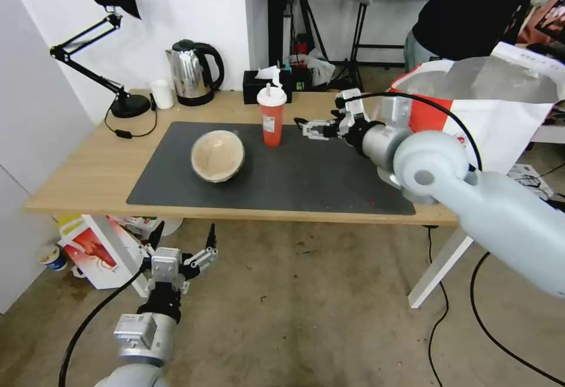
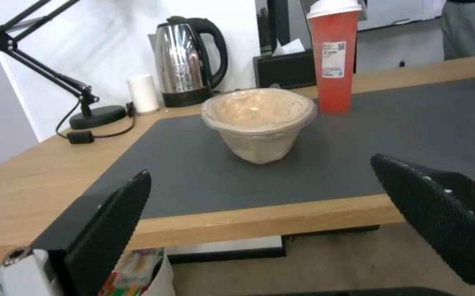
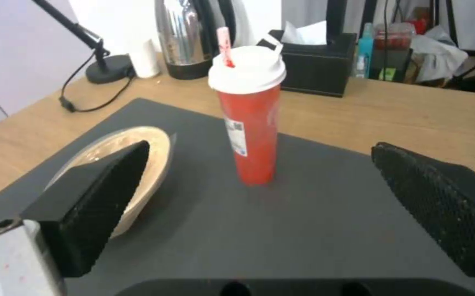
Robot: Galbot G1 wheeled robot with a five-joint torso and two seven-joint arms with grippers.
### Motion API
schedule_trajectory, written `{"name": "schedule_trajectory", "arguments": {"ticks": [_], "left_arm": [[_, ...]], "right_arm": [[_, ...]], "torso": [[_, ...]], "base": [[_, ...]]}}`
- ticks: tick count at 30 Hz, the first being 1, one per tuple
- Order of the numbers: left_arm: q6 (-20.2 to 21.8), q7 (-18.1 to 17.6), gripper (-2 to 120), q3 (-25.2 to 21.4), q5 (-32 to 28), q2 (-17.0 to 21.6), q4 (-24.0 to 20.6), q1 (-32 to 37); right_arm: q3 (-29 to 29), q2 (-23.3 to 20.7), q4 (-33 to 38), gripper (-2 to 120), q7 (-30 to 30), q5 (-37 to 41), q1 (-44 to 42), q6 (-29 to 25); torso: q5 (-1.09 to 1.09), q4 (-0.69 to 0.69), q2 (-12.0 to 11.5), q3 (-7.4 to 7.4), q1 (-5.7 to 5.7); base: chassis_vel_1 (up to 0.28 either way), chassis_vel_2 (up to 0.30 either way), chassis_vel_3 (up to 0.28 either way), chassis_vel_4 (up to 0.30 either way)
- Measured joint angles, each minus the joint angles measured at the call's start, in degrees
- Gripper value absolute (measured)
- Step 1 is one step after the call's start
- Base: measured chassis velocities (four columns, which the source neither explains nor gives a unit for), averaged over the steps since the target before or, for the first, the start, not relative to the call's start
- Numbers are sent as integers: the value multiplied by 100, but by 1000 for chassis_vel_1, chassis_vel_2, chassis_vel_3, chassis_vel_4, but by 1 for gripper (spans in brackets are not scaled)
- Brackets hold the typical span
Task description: Pick up the trash from the table and place it into the takeout bag.
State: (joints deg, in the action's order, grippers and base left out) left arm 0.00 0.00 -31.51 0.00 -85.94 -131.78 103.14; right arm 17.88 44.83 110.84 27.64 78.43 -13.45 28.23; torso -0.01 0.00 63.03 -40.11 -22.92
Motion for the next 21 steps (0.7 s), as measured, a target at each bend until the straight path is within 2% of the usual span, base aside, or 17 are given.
{"name": "schedule_trajectory", "arguments": {"ticks": [11,21], "left_arm": [[0,0,100,0,0,0,0,-1],[0,0,100,0,0,0,0,-1]], "right_arm": [[357,763,-1076,100,-165,-138,474,118],[579,1247,-1826,100,-342,-342,739,148]], "torso": [[0,-1,0,0,0],[0,0,0,0,0]], "base": [[0,0,0,0],[0,0,0,0]]}}
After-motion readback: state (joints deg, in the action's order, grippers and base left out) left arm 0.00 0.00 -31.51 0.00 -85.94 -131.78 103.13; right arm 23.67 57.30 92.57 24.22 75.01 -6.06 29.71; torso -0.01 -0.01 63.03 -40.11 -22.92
